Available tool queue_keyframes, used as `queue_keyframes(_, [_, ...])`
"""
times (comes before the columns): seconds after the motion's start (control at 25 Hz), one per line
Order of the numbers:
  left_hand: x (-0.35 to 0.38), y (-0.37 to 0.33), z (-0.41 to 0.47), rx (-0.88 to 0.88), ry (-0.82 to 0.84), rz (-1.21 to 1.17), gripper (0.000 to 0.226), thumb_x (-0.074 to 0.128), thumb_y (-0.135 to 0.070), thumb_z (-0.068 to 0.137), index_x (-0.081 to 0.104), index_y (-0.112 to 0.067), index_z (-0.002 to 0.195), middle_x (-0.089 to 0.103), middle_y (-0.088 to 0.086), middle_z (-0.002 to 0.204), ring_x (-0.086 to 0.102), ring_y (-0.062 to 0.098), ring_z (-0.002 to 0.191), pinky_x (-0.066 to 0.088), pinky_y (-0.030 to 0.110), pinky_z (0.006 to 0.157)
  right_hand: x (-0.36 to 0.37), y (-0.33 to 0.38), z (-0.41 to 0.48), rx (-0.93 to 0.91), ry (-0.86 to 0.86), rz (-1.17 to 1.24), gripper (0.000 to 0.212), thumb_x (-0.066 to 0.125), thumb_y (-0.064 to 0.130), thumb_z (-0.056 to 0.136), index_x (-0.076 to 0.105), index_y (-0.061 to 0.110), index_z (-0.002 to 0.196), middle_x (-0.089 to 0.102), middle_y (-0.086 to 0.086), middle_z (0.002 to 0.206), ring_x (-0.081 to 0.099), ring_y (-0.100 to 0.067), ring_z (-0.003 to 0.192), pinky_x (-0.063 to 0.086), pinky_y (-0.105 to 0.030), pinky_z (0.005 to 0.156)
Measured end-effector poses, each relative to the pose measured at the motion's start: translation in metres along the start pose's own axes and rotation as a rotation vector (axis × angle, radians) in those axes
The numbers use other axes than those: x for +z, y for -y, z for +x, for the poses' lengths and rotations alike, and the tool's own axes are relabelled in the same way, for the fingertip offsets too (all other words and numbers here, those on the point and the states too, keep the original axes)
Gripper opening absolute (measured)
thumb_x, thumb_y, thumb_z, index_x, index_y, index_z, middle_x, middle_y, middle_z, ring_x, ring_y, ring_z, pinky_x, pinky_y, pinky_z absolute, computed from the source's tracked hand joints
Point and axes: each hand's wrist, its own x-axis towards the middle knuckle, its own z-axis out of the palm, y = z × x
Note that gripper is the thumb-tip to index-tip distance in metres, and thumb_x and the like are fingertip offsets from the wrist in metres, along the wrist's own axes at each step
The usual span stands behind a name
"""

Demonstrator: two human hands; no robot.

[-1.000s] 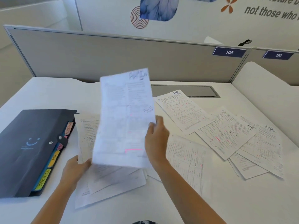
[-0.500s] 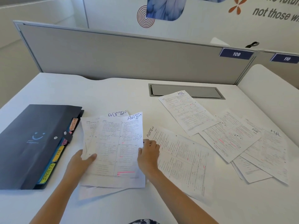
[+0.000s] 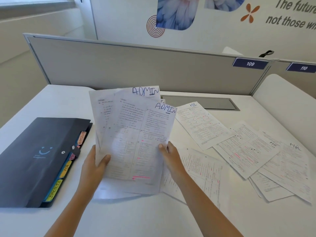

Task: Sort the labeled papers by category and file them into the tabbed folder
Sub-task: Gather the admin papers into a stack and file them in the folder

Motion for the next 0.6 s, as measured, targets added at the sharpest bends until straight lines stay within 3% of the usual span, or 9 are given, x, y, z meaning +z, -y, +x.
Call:
queue_keyframes(0.12, [0.008, -0.019, 0.006, 0.123, -0.086, -0.082, 0.035, 0.053, -0.016, 0.095, 0.045, -0.049, 0.104, 0.057, -0.024, 0.101, 0.054, -0.002, 0.093, 0.043, 0.019, 0.072, -0.003, 0.018, -0.006, -0.229, -0.078, 0.112, 0.024, 0.042, 0.019, 0.100, 0.049, 0.021, 0.123, 0.060, 0.009, 0.120, 0.057, -0.009, 0.111, 0.048, -0.026, 0.090])
queue_keyframes(0.24, [0.011, -0.038, 0.016, 0.237, -0.257, -0.105, 0.013, 0.051, -0.031, 0.095, 0.046, -0.043, 0.093, 0.056, -0.013, 0.089, 0.052, 0.014, 0.083, 0.040, 0.030, 0.069, -0.010, 0.042, -0.018, -0.401, -0.145, 0.228, 0.025, 0.045, 0.015, 0.099, 0.044, 0.029, 0.120, 0.057, 0.021, 0.115, 0.055, 0.011, 0.102, 0.046, -0.011, 0.081])
queue_keyframes(0.28, [0.012, -0.043, 0.017, 0.287, -0.301, -0.120, 0.011, 0.048, -0.035, 0.095, 0.044, -0.043, 0.090, 0.054, -0.013, 0.086, 0.049, 0.012, 0.080, 0.038, 0.032, 0.069, -0.014, 0.048, -0.022, -0.438, -0.165, 0.254, 0.024, 0.049, 0.020, 0.097, 0.044, 0.027, 0.119, 0.058, 0.019, 0.115, 0.055, 0.011, 0.100, 0.046, -0.010, 0.079])
queue_keyframes(0.44, [0.017, -0.063, 0.011, 0.418, -0.347, -0.227, 0.010, 0.035, -0.036, 0.099, 0.042, -0.042, 0.098, 0.053, -0.026, 0.089, 0.049, -0.008, 0.084, 0.040, 0.019, 0.079, -0.023, 0.053, -0.033, -0.531, -0.214, 0.269, 0.044, 0.063, 0.030, 0.088, 0.043, 0.028, 0.126, 0.059, 0.015, 0.122, 0.057, 0.001, 0.110, 0.051, -0.018, 0.087])
queue_keyframes(0.6, [0.026, -0.064, 0.007, 0.385, -0.304, -0.204, 0.021, 0.032, -0.038, 0.097, 0.042, -0.020, 0.102, 0.047, -0.024, 0.081, 0.044, -0.007, 0.075, 0.036, 0.007, 0.067, -0.018, 0.045, -0.039, -0.525, -0.158, 0.213, 0.046, 0.059, 0.035, 0.088, 0.036, 0.047, 0.126, 0.055, 0.034, 0.120, 0.053, 0.006, 0.115, 0.046, -0.023, 0.098])
